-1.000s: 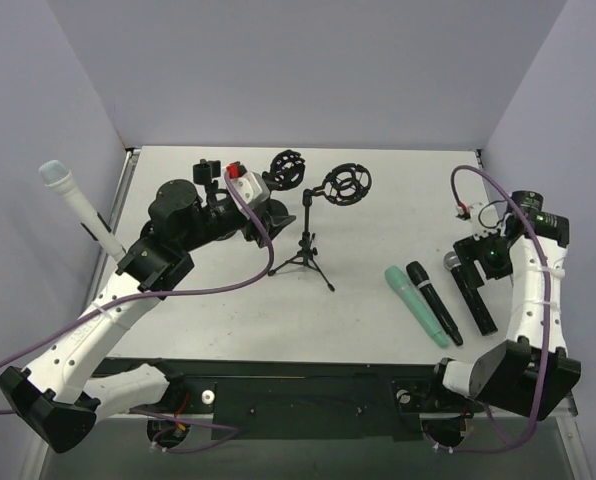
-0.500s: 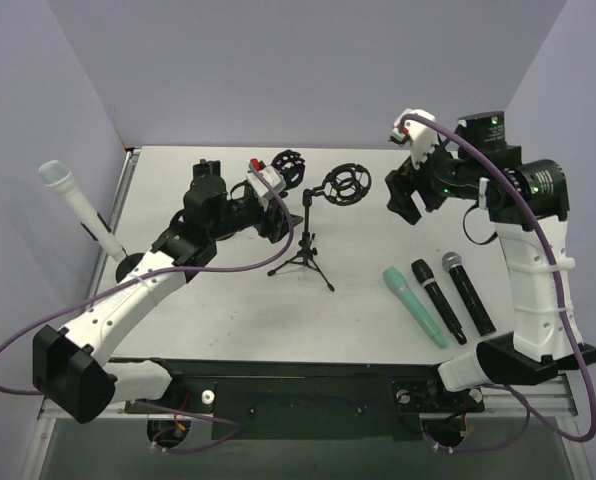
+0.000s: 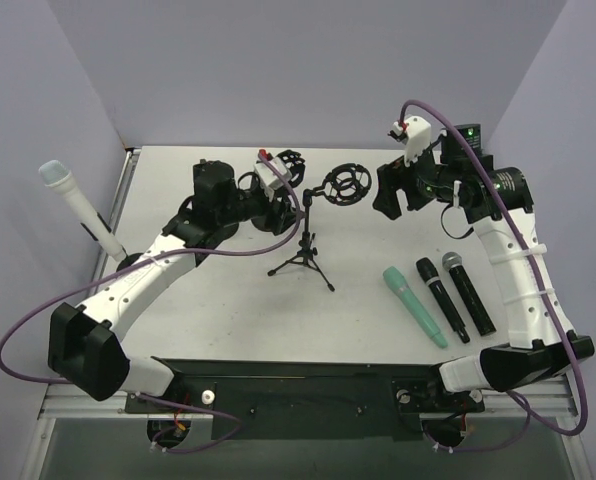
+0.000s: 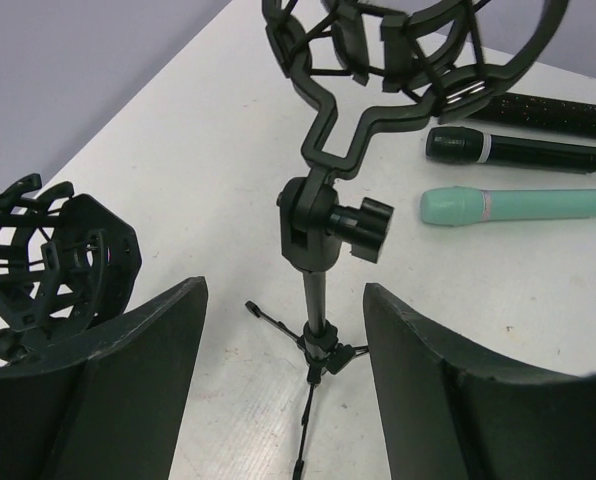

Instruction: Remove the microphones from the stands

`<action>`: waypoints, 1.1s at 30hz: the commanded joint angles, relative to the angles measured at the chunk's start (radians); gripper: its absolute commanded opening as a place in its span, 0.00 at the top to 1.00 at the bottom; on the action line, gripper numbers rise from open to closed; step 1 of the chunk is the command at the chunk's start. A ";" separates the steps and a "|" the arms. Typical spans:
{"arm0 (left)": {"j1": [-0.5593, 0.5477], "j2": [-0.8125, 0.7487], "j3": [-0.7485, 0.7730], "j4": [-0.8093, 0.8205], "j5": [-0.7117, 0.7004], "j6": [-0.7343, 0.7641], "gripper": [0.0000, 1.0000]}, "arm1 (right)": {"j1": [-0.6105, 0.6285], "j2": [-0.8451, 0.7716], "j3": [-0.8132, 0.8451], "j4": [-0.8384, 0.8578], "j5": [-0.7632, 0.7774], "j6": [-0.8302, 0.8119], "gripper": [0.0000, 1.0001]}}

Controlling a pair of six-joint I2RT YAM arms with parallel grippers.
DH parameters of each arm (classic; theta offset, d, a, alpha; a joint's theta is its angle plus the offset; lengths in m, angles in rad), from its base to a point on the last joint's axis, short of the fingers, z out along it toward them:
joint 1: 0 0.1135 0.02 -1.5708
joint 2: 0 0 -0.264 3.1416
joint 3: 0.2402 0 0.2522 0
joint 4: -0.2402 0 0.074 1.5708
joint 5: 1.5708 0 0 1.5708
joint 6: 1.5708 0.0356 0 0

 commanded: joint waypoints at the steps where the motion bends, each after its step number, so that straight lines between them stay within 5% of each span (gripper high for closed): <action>1: 0.002 -0.048 0.063 -0.087 0.042 0.056 0.26 | 0.007 -0.059 -0.049 0.111 -0.088 -0.074 0.25; 12: -0.019 0.060 0.184 -0.036 0.024 0.092 0.29 | 0.059 -0.007 -0.105 0.164 -0.137 -0.066 0.29; 19: -0.059 0.067 0.197 -0.118 0.178 0.266 0.29 | 0.074 -0.049 -0.190 0.147 -0.136 0.009 0.31; 33: -0.080 -0.034 0.155 -0.167 0.142 0.220 0.33 | 0.066 0.180 0.072 0.199 0.007 0.210 0.40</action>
